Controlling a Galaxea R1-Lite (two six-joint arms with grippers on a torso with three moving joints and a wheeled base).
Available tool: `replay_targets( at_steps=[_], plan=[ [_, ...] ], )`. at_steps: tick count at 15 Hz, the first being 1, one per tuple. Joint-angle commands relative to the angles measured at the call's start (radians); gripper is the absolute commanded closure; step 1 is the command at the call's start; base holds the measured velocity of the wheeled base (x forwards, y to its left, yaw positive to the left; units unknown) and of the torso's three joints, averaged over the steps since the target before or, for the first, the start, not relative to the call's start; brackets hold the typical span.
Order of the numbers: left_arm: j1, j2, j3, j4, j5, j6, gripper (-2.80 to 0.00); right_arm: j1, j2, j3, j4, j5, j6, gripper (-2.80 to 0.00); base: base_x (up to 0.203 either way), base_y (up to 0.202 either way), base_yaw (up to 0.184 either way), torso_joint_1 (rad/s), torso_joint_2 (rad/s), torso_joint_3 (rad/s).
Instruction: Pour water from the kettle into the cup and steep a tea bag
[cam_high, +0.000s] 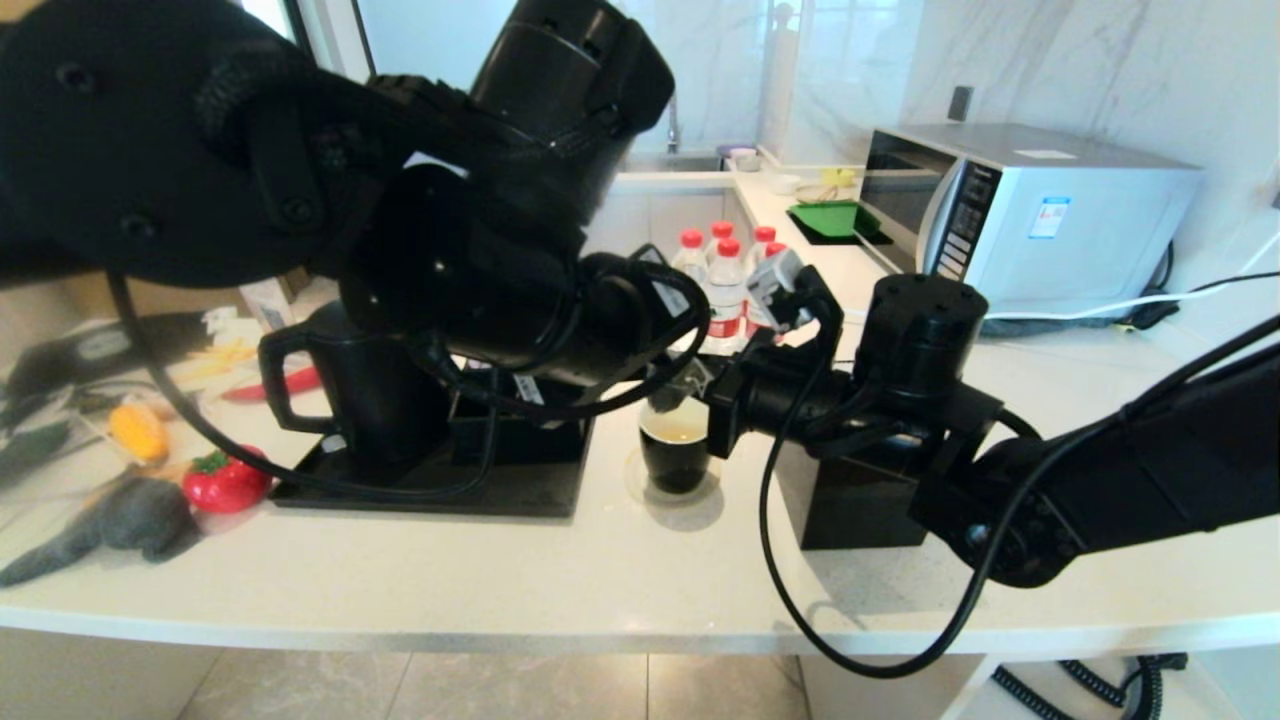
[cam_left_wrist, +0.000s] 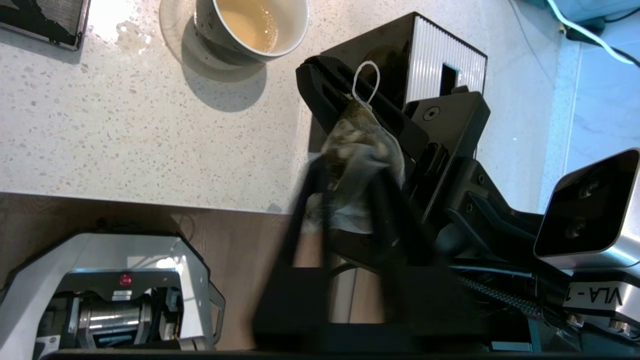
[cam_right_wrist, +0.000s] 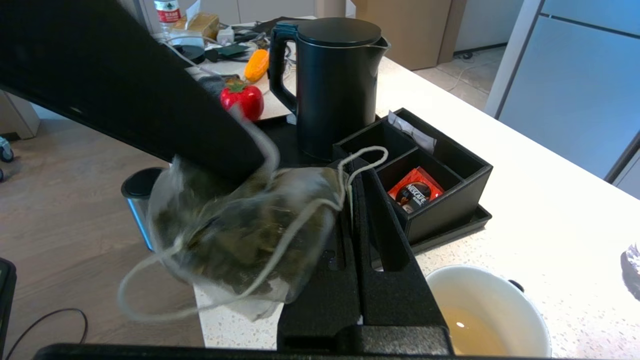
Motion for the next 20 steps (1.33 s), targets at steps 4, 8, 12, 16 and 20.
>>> replay_targets(
  at_steps=[4, 8, 12, 16, 20],
  plan=[
    [0.000, -0.005, 0.000, 0.038, 0.003, -0.009, -2.80, 0.001, 0.000, 0.002, -0.008, 0.002, -0.001, 0.00, 0.000, 0.000, 0.000, 0.000, 0.00, 0.000],
    [0.000, -0.021, 0.001, 0.048, 0.003, -0.030, -2.80, -0.001, -0.003, 0.017, -0.012, 0.002, -0.002, 0.00, 0.000, 0.000, 0.000, 0.000, 0.00, 0.000],
    [0.015, -0.024, 0.003, 0.089, 0.006, -0.032, -2.80, -0.001, -0.011, 0.025, -0.013, 0.002, -0.004, 0.00, 0.000, 0.000, 0.000, 0.000, 0.00, 0.000],
    [0.023, -0.045, 0.008, 0.098, 0.011, -0.069, -2.80, -0.003, -0.033, 0.046, -0.013, 0.000, -0.004, 0.00, 0.000, 0.000, 0.000, 0.000, 0.00, 0.000],
    [0.016, -0.078, 0.029, 0.098, 0.011, -0.117, -2.80, -0.003, -0.059, 0.065, -0.012, 0.000, -0.007, 0.00, 0.000, 0.000, 0.000, 0.000, 0.00, 0.000]
  ],
)
